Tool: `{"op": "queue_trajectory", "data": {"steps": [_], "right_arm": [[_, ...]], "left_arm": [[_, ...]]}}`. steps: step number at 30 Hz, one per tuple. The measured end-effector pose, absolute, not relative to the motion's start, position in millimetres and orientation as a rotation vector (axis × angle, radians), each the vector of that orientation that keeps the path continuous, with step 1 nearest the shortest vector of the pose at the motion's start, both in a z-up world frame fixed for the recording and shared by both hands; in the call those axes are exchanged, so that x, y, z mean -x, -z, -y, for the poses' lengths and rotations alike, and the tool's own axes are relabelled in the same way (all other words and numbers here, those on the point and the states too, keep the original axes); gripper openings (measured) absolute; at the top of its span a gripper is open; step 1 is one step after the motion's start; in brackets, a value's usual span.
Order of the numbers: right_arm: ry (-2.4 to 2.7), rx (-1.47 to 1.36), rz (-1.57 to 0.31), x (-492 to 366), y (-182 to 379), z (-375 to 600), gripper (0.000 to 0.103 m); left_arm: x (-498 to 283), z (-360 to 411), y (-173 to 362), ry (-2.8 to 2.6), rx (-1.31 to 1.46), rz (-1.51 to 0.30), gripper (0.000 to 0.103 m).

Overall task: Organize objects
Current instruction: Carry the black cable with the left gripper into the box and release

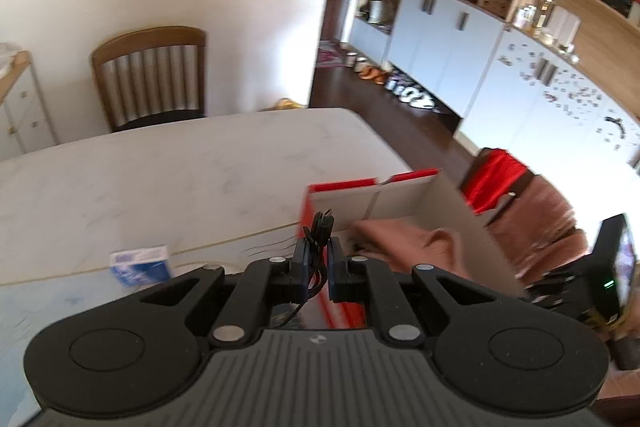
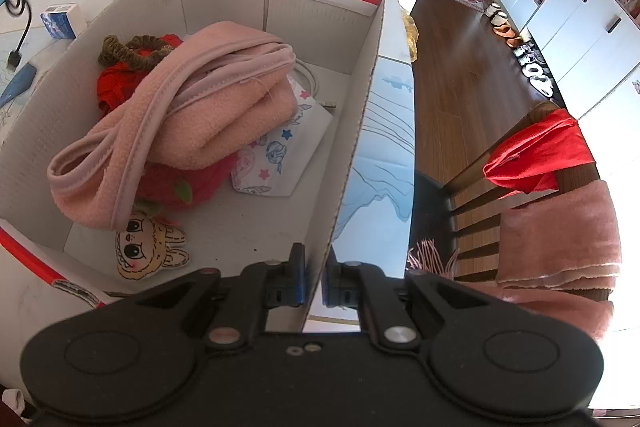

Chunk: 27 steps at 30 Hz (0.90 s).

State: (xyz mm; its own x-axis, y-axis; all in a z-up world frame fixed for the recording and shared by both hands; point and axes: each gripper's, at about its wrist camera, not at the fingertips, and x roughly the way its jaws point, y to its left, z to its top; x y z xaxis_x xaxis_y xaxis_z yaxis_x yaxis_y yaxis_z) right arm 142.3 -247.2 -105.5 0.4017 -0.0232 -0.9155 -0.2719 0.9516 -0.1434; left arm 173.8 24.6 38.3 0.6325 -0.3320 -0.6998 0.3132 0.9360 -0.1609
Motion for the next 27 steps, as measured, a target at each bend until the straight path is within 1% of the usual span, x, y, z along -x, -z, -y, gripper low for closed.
{"op": "queue_trajectory", "data": {"steps": [5,12,19,27], "right_arm": [[-0.16,0.288,-1.151,-143,105,247,0.007],[-0.163,0.286,-1.15,-144,106,246,0.007],[-0.164,0.285,-1.149,-145,107,246,0.007],[-0.164,0.283,-1.147,-145,107,246,0.007]], "left_arm": [[-182,3,-57,0.45,0.028,-0.814,0.007],[-185,45,-55,0.564,0.033,-0.858,0.007],[-192,87,-21,0.587,-0.034,-0.914,0.007],[-219,97,28,0.538,-0.032,-0.992,0.008]]}}
